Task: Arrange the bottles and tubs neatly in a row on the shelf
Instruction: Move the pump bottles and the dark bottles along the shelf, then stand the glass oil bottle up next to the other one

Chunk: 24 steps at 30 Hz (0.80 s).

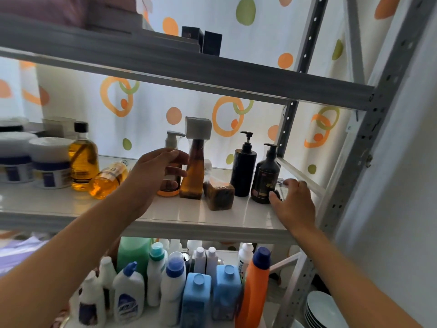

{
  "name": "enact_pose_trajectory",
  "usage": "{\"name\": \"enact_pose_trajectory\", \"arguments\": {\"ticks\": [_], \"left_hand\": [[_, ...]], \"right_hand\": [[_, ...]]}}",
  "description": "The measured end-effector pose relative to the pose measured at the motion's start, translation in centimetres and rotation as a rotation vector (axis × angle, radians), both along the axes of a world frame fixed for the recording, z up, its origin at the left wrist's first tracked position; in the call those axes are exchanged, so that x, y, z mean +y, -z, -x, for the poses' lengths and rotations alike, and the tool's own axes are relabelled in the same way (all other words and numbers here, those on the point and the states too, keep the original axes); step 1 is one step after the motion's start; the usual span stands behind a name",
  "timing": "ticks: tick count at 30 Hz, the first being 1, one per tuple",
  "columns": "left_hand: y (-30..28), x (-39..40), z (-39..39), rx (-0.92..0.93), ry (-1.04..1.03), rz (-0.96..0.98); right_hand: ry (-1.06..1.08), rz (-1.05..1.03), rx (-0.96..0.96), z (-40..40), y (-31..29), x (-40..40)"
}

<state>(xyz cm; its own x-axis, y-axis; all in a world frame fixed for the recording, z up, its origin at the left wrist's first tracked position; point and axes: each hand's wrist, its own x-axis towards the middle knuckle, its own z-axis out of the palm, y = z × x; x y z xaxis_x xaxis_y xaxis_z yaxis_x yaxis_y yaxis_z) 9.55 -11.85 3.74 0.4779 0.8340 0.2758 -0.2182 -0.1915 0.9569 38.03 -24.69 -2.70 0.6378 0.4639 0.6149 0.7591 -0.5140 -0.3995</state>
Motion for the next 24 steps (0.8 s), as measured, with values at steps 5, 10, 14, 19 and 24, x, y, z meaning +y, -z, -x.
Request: {"name": "enact_pose_trajectory", "arguments": {"ticks": [5,10,14,19,24], "left_hand": [[0.4,0.5,1.2,0.116,-0.149,-0.115],[0.9,0.9,3.5,0.117,-0.221,-0.182],[0.9,2.3,6.0,0.102,-0.250,-0.191],[1.4,4.2,9.0,0.086,-0.298,-0.149],[3.0,6.2,11.9,0.073,-0.403,-0.130]], "right_hand": [[-0.312,-0.192,-0.040,5.5,-1.7,2.2],[-0.534,-0.175,-0.041,10.5,-2.4,4.5],[-0.599,-0.166,-0.020,13.4,-2.4,7.1],[-0.668,-0.183,0.040,17.0,-2.0,10.1],[-0.748,-0.159,0.104,20.4,-1.1,13.2]]}}
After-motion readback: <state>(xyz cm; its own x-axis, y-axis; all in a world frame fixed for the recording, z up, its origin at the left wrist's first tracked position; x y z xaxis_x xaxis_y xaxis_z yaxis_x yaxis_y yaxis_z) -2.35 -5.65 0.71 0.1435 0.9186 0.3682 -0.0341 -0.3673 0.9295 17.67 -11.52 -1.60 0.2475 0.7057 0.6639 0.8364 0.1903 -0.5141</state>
